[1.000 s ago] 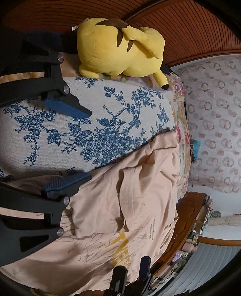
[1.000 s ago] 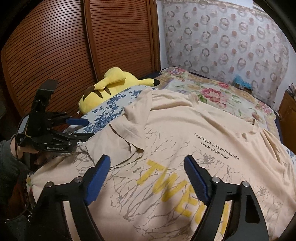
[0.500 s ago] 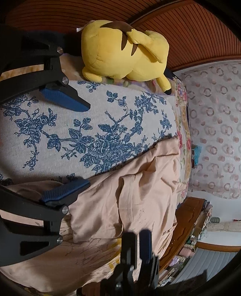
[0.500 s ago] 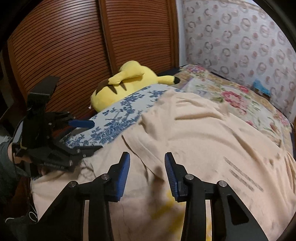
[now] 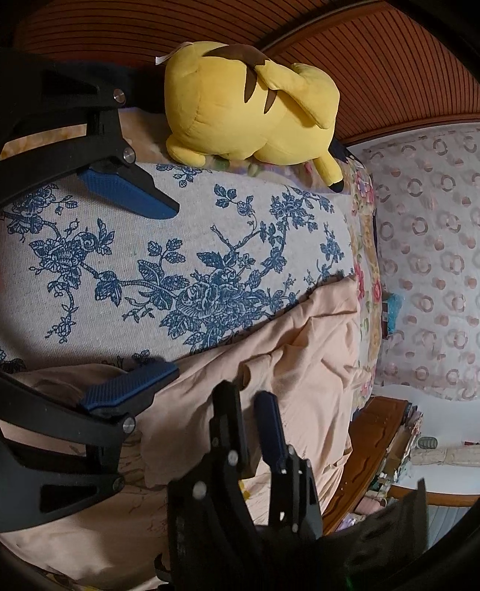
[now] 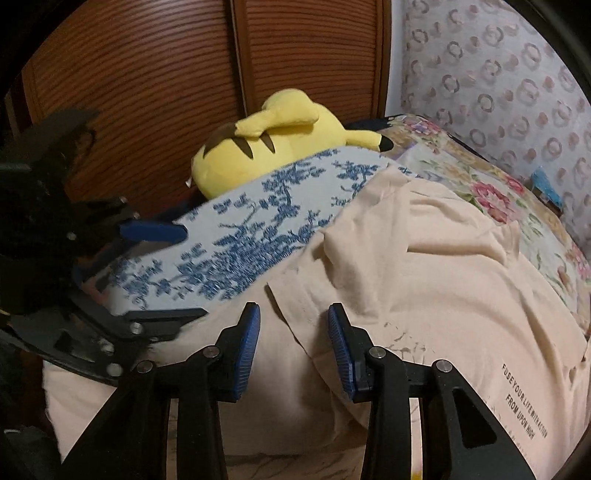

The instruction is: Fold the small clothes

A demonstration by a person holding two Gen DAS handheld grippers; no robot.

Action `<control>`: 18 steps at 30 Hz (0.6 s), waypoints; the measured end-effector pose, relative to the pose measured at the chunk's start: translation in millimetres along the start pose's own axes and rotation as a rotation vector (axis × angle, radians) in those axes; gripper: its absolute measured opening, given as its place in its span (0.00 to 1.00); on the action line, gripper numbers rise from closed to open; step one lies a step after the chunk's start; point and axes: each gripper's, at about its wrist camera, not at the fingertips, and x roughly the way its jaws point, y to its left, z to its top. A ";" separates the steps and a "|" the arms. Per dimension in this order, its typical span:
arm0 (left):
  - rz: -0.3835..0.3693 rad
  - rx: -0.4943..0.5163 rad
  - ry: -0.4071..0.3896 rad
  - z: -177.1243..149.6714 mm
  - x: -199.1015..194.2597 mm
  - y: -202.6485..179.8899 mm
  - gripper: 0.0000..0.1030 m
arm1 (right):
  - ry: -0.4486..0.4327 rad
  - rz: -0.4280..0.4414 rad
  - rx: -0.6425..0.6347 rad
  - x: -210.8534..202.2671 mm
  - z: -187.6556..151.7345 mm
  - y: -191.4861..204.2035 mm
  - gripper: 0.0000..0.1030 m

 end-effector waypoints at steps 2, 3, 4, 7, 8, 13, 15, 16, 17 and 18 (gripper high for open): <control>0.000 -0.002 0.000 -0.3 -0.3 0.1 0.79 | -0.005 -0.019 -0.005 -0.1 1.6 0.2 0.25; 0.001 -0.002 0.000 -0.5 -0.5 0.2 0.79 | -0.008 -0.020 0.001 -0.5 2.1 -0.8 0.17; 0.001 -0.003 0.000 -0.3 -0.5 0.3 0.79 | -0.010 -0.022 0.007 -1.1 2.0 -1.0 0.10; 0.001 -0.003 0.000 -0.4 -0.5 0.3 0.79 | -0.035 -0.026 0.021 -6.9 -0.2 -6.0 0.03; 0.001 -0.003 0.000 -0.4 -0.5 0.2 0.79 | -0.057 -0.035 0.031 -11.4 -1.2 -8.4 0.03; 0.002 -0.004 0.000 -0.4 -0.4 0.4 0.79 | -0.126 -0.076 0.133 -36.6 -8.5 -29.4 0.02; 0.003 -0.004 0.001 -0.5 -0.5 0.4 0.80 | -0.145 -0.088 0.178 -46.5 -12.7 -39.4 0.02; 0.003 -0.004 0.001 -0.6 -0.6 0.6 0.80 | -0.151 -0.094 0.197 -48.7 -14.9 -42.2 0.02; 0.003 -0.004 0.000 -0.7 -0.7 0.8 0.80 | -0.153 -0.102 0.216 -50.7 -17.5 -46.0 0.02; 0.003 -0.004 0.000 -0.4 -0.4 0.6 0.80 | -0.156 -0.116 0.236 -53.9 -20.9 -50.4 0.02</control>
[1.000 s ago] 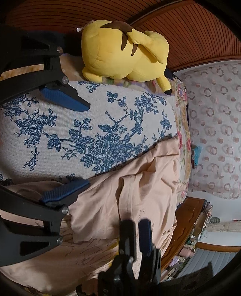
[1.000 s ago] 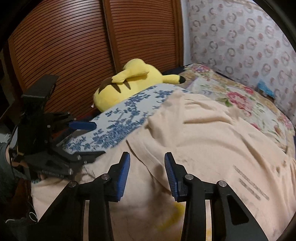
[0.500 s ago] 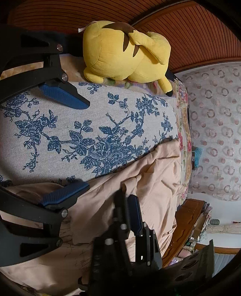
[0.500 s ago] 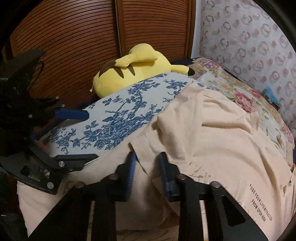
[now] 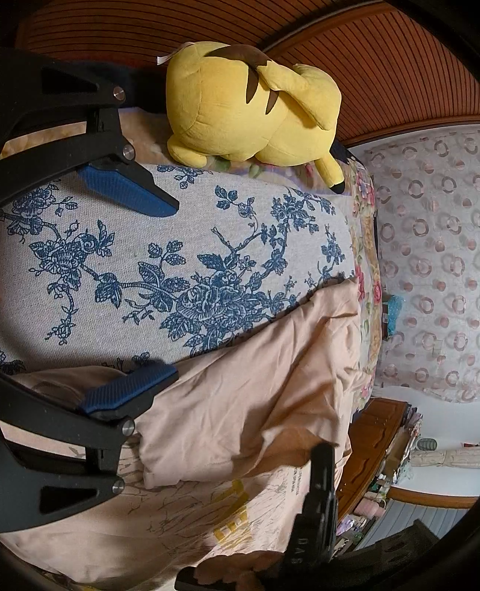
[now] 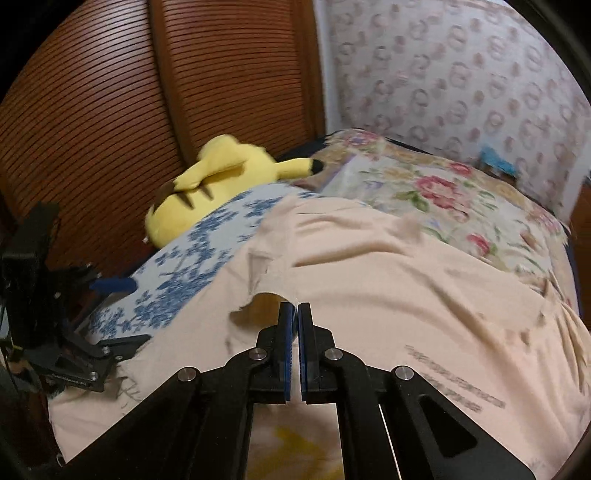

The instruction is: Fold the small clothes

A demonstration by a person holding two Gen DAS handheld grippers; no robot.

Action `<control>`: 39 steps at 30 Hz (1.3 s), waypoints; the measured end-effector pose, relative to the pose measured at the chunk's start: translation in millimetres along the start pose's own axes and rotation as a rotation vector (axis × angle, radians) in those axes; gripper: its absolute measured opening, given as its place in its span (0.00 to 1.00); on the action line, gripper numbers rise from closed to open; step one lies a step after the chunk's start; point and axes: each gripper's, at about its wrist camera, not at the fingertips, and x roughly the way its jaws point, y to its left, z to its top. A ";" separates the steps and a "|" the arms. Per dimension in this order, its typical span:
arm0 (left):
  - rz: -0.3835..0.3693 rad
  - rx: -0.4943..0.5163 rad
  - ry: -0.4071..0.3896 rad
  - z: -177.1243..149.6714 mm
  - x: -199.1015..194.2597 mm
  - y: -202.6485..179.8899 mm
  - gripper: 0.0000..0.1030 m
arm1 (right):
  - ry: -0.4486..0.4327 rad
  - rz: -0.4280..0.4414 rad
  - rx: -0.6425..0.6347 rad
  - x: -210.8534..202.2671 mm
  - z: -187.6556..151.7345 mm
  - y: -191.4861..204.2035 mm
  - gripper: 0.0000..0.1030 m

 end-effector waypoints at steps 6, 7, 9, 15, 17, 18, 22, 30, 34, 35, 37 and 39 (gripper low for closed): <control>0.001 0.000 0.000 0.0 0.1 -0.1 0.81 | 0.014 -0.104 0.065 -8.5 -14.2 -11.9 0.02; 0.001 0.000 0.000 0.0 0.1 0.0 0.81 | 0.015 -0.115 0.072 -10.1 -15.2 -12.7 0.02; 0.001 0.000 0.000 -0.1 0.0 0.0 0.81 | 0.007 -0.146 0.086 -14.0 -16.5 -15.0 0.03; 0.001 -0.001 0.000 0.1 0.0 0.2 0.81 | 0.043 -0.163 0.115 -7.0 -12.7 -11.7 0.15; 0.001 -0.001 0.000 0.2 0.0 0.1 0.81 | 0.046 -0.167 0.108 -8.8 -14.7 -10.1 0.25; 0.001 -0.001 0.000 0.1 -0.1 0.2 0.81 | 0.049 -0.151 0.107 -9.7 -13.1 -10.7 0.30; 0.001 -0.001 0.000 0.2 0.1 0.1 0.81 | 0.064 -0.150 0.088 -22.7 -19.7 -15.5 0.42; 0.001 -0.001 0.000 0.1 0.1 0.1 0.81 | 0.129 -0.212 0.058 -30.3 -38.2 -29.5 0.42; 0.002 -0.001 0.000 0.1 0.0 -0.1 0.81 | 0.137 -0.197 0.057 -31.1 -39.2 -30.9 0.44; 0.002 -0.001 0.000 0.1 0.0 -0.1 0.81 | 0.141 -0.196 0.054 -31.7 -39.4 -29.5 0.44; 0.002 -0.001 0.000 0.0 0.0 -0.1 0.81 | 0.145 -0.199 0.042 -32.1 -39.8 -28.1 0.48; 0.002 -0.001 0.000 0.1 0.0 -0.2 0.81 | 0.143 -0.207 0.045 -34.5 -43.0 -28.4 0.51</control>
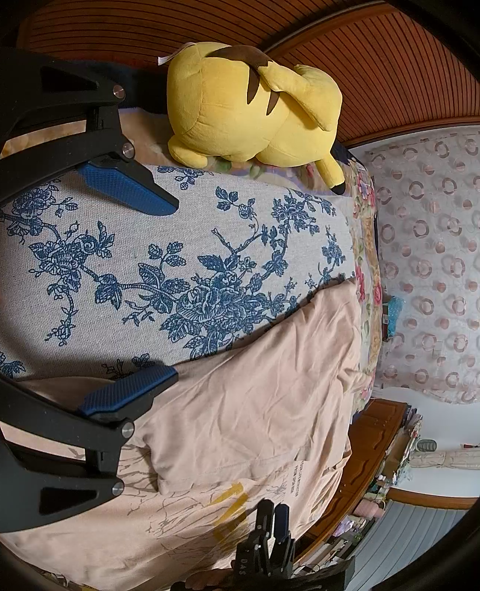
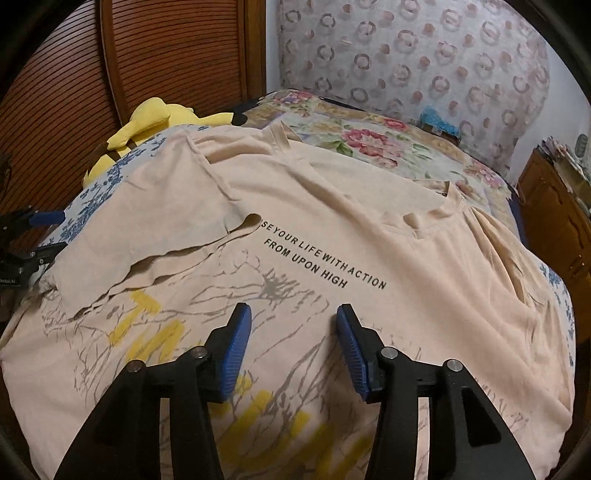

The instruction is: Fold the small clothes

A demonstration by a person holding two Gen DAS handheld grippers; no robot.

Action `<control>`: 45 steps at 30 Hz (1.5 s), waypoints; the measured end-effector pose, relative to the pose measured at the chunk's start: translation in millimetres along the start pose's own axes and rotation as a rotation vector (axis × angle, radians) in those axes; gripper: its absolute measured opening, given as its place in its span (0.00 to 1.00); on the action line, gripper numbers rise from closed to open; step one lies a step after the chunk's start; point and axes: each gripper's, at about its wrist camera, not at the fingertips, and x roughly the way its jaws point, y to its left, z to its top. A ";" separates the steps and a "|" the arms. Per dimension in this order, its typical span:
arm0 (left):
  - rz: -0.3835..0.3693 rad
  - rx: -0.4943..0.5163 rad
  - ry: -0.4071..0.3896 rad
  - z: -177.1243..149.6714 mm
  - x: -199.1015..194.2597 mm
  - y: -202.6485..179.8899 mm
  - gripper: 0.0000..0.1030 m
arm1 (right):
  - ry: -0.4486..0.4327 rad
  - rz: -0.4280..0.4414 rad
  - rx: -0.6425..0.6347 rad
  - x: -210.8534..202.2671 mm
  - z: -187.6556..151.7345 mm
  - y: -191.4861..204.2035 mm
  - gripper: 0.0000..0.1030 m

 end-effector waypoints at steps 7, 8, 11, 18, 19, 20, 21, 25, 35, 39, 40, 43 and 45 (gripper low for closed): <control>0.000 -0.001 0.000 0.2 -0.3 0.1 0.81 | -0.015 -0.018 0.024 -6.2 -12.1 -1.1 0.57; 0.000 -0.001 0.000 0.1 -0.6 0.4 0.81 | -0.017 -0.018 0.025 -7.6 -14.2 -0.7 0.57; 0.006 -0.004 0.002 0.5 -0.5 0.7 0.81 | -0.006 -0.022 0.025 -13.6 -21.8 -1.5 0.58; -0.019 -0.042 -0.068 2.4 -22.4 -3.7 0.81 | -0.019 -0.018 0.052 -53.1 -56.4 -22.7 0.57; -0.023 -0.037 -0.080 4.1 -26.8 -8.3 0.81 | -0.024 -0.024 0.063 -61.1 -61.4 -26.9 0.57; -0.026 -0.030 -0.090 6.8 -30.1 -13.7 0.81 | -0.029 -0.030 0.077 -68.9 -67.6 -34.1 0.57; -0.032 -0.018 -0.110 9.3 -35.9 -21.5 0.81 | -0.038 -0.040 0.089 -77.2 -74.5 -42.0 0.57; -0.068 0.008 -0.159 16.1 -51.1 -46.6 0.81 | -0.049 -0.112 0.156 -106.6 -105.3 -78.4 0.57; -0.171 0.043 -0.199 22.3 -59.6 -108.5 0.81 | -0.050 -0.251 0.317 -158.0 -173.0 -154.5 0.57; -0.181 0.068 -0.187 22.2 -53.9 -127.3 0.81 | -0.043 -0.269 0.349 -164.8 -188.7 -165.8 0.57; -0.183 0.072 -0.183 22.0 -52.9 -130.9 0.81 | -0.042 -0.273 0.357 -165.2 -190.2 -167.3 0.57; -0.190 0.083 -0.169 19.6 -49.5 -139.7 0.81 | -0.043 -0.276 0.384 -162.9 -192.4 -181.1 0.57; -0.195 0.085 -0.162 17.5 -47.5 -141.6 0.81 | -0.043 -0.275 0.402 -162.6 -194.8 -187.9 0.57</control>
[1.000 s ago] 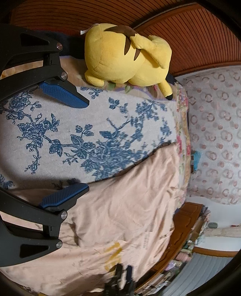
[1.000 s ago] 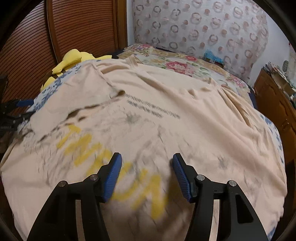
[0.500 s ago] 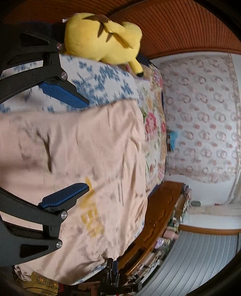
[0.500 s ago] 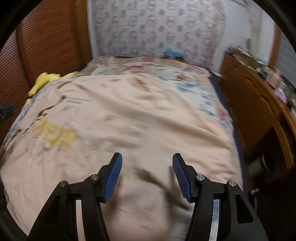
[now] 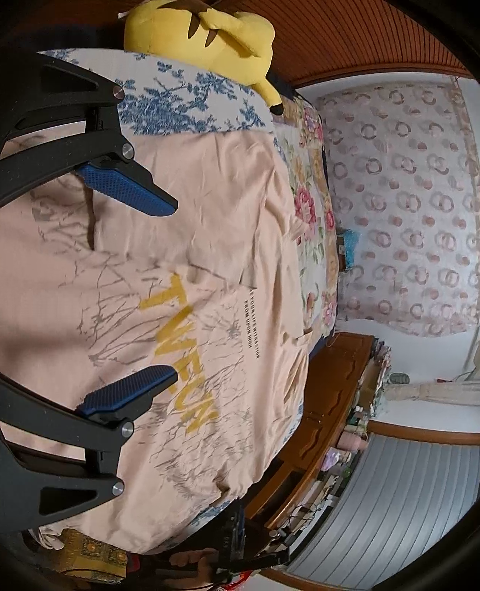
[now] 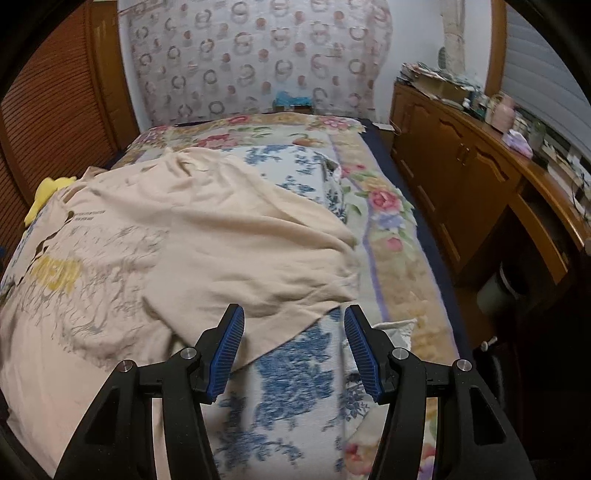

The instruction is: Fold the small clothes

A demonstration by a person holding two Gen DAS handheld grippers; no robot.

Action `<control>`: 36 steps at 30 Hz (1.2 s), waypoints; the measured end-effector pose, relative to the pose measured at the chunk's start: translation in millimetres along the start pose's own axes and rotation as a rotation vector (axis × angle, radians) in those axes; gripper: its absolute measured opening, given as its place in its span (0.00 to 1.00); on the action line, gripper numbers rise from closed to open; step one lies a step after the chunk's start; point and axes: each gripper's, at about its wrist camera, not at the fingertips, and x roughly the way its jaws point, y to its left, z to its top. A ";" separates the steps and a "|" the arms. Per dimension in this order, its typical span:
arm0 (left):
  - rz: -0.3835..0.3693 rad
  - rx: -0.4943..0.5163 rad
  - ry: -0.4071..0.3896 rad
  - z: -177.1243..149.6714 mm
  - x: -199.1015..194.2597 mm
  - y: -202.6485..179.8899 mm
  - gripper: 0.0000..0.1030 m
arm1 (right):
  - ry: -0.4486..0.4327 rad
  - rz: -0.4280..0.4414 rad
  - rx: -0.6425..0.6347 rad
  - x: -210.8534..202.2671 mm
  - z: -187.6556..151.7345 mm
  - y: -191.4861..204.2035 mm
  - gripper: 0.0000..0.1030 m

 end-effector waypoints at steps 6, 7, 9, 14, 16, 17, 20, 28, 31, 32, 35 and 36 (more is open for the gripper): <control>-0.010 -0.003 0.002 -3.3 -0.7 -5.3 0.81 | 0.018 0.034 0.075 17.5 10.6 -9.6 0.55; -0.011 -0.003 0.002 -3.7 -1.3 -5.7 0.81 | 0.020 0.040 0.088 18.8 11.8 -12.8 0.55; -0.013 -0.003 0.002 -4.4 -1.6 -7.2 0.81 | 0.024 0.063 0.119 22.4 14.6 -20.6 0.54; -0.016 -0.004 -0.002 -5.9 -3.5 -9.0 0.81 | 0.047 0.103 0.179 33.2 15.8 -36.6 0.45; -0.018 -0.004 -0.001 -6.5 -3.7 -9.5 0.81 | 0.044 0.134 0.196 36.6 18.3 -42.6 0.37; -0.019 -0.004 0.000 -6.9 -4.0 -9.8 0.81 | 0.042 0.146 0.198 35.6 17.3 -43.1 0.34; -0.019 -0.004 0.001 -7.6 -3.8 -10.4 0.81 | 0.035 0.102 0.132 30.5 17.8 -34.5 0.20; -0.016 -0.007 0.000 -11.4 -4.3 -11.0 0.81 | -0.061 0.033 -0.021 0.8 29.3 -1.9 0.02; -0.012 -0.009 0.000 -13.2 -5.7 -10.9 0.81 | -0.125 0.054 -0.058 -17.0 37.6 15.3 0.02; -0.011 -0.010 0.000 -13.9 -6.2 -10.2 0.81 | -0.141 0.067 -0.070 -21.9 40.4 22.3 0.02; -0.013 -0.020 -0.003 -15.3 -8.2 -8.1 0.81 | -0.181 0.128 -0.119 -37.6 46.5 52.1 0.02; -0.013 -0.022 -0.002 -15.3 -8.3 -7.2 0.81 | -0.192 0.152 -0.139 -41.8 48.6 64.5 0.02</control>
